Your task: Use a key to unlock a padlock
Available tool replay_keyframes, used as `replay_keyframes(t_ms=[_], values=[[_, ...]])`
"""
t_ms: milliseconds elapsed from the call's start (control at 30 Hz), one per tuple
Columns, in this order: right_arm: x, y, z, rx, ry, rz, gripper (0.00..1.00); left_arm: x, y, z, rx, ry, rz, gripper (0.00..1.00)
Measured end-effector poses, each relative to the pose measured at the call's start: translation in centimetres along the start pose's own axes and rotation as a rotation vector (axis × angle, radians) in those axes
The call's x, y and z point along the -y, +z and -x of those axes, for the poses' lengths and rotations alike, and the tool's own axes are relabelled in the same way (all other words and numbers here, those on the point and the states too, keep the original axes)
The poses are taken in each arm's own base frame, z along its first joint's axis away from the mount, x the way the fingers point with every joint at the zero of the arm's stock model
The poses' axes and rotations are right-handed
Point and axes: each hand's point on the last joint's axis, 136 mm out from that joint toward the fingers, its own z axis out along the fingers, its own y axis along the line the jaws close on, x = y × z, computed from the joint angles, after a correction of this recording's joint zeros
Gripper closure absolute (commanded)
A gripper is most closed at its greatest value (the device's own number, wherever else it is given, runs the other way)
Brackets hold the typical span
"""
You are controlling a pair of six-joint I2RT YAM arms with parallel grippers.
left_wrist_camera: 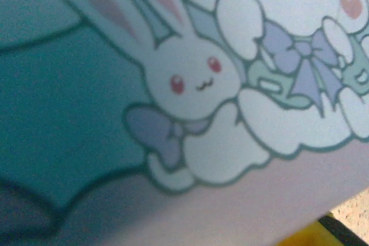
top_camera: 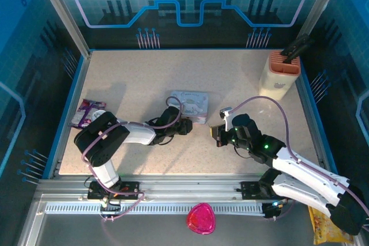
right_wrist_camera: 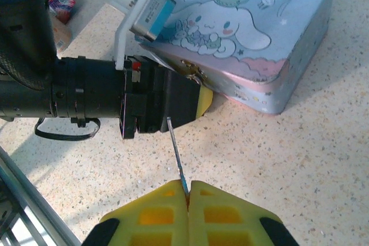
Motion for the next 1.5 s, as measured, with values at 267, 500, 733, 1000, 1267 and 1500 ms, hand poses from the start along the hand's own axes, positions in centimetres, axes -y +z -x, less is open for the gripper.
replay_keyframes(t_ms=[267, 500, 733, 1000, 1267, 1500], values=[[0.5, 0.4, -0.9, -0.023, 0.044, -0.012, 1.00, 1.0, 0.1, 0.4, 0.013, -0.017, -0.052, 0.82], [1.7, 0.9, -2.0, -0.058, 0.171, -0.009, 1.00, 1.5, 0.0, 0.3, 0.002, -0.054, -0.078, 0.91], [3.6, 1.5, -4.1, -0.130, 0.346, 0.004, 1.00, 2.9, -0.6, 0.1, -0.027, -0.102, -0.145, 0.93], [2.9, 3.0, -6.4, -0.239, 0.456, 0.078, 1.00, 5.1, -1.1, 0.1, -0.056, -0.140, -0.258, 0.94], [2.2, 4.2, -6.2, -0.259, 0.531, 0.160, 1.00, 7.0, -1.7, 0.7, -0.051, -0.158, -0.348, 0.95], [2.5, 4.7, -6.6, -0.265, 0.591, 0.199, 1.00, 7.9, -2.0, 1.1, -0.045, -0.169, -0.392, 0.96]])
